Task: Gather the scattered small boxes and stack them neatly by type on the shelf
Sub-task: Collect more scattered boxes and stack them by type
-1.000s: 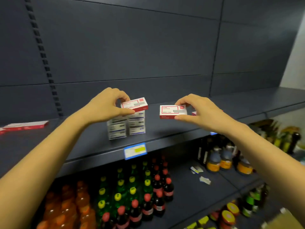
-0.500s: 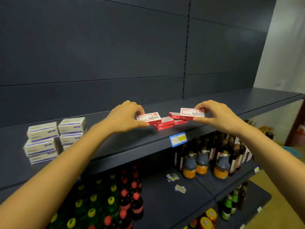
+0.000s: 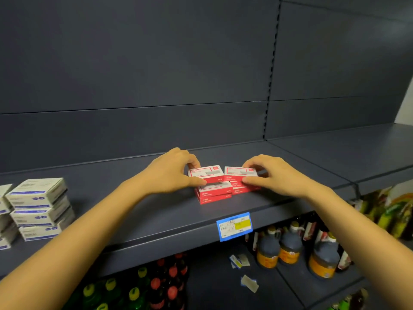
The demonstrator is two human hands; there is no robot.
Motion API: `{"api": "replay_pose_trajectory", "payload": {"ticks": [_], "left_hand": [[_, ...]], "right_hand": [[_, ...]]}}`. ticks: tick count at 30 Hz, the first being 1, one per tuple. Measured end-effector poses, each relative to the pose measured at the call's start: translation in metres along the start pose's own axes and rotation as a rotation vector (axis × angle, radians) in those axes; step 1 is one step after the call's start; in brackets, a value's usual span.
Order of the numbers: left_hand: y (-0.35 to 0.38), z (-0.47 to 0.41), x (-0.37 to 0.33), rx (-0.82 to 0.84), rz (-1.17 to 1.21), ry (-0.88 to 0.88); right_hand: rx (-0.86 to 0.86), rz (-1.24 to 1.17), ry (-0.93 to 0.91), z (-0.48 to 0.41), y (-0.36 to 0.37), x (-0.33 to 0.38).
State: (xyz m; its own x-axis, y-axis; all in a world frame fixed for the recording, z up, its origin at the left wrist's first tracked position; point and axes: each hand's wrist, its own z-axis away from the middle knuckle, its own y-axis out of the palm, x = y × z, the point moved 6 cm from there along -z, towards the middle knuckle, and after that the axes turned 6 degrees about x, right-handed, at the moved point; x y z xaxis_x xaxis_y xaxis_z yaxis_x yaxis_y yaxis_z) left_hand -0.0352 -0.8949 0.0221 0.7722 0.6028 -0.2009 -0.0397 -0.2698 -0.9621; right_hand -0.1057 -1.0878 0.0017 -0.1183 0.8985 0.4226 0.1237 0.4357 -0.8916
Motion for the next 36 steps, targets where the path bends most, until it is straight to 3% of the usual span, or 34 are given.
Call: {"api": "replay_pose_trajectory", "payload": {"ticks": [5, 12, 15, 18, 21, 24, 28, 36], "left_hand": [[0.01, -0.001, -0.004, 0.065, 0.0, -0.064], [0.016, 0.007, -0.009, 0.028, 0.089, -0.189], [0.018, 0.013, -0.012, -0.059, 0.141, -0.274], [0.007, 0.028, -0.016, -0.271, 0.158, -0.347], [-0.014, 0.06, -0.018, -0.482, 0.077, -0.448], [-0.034, 0.1, -0.019, -0.558, -0.116, -0.561], [-0.053, 0.157, -0.015, -0.571, -0.292, -0.722], [-0.07, 0.271, 0.005, -0.549, -0.355, -0.987]], "right_hand": [[0.074, -0.01, -0.084, -0.007, -0.004, -0.012], [0.163, 0.068, -0.211, -0.016, -0.007, -0.016], [0.135, 0.15, -0.259, -0.019, -0.013, -0.015], [0.085, 0.157, -0.341, -0.022, -0.018, -0.005], [0.046, 0.128, -0.481, -0.025, -0.02, 0.021], [0.037, 0.075, -0.612, -0.026, -0.013, 0.058], [0.063, 0.019, -0.768, -0.022, 0.005, 0.115], [0.164, -0.017, -0.942, -0.004, 0.062, 0.222]]}}
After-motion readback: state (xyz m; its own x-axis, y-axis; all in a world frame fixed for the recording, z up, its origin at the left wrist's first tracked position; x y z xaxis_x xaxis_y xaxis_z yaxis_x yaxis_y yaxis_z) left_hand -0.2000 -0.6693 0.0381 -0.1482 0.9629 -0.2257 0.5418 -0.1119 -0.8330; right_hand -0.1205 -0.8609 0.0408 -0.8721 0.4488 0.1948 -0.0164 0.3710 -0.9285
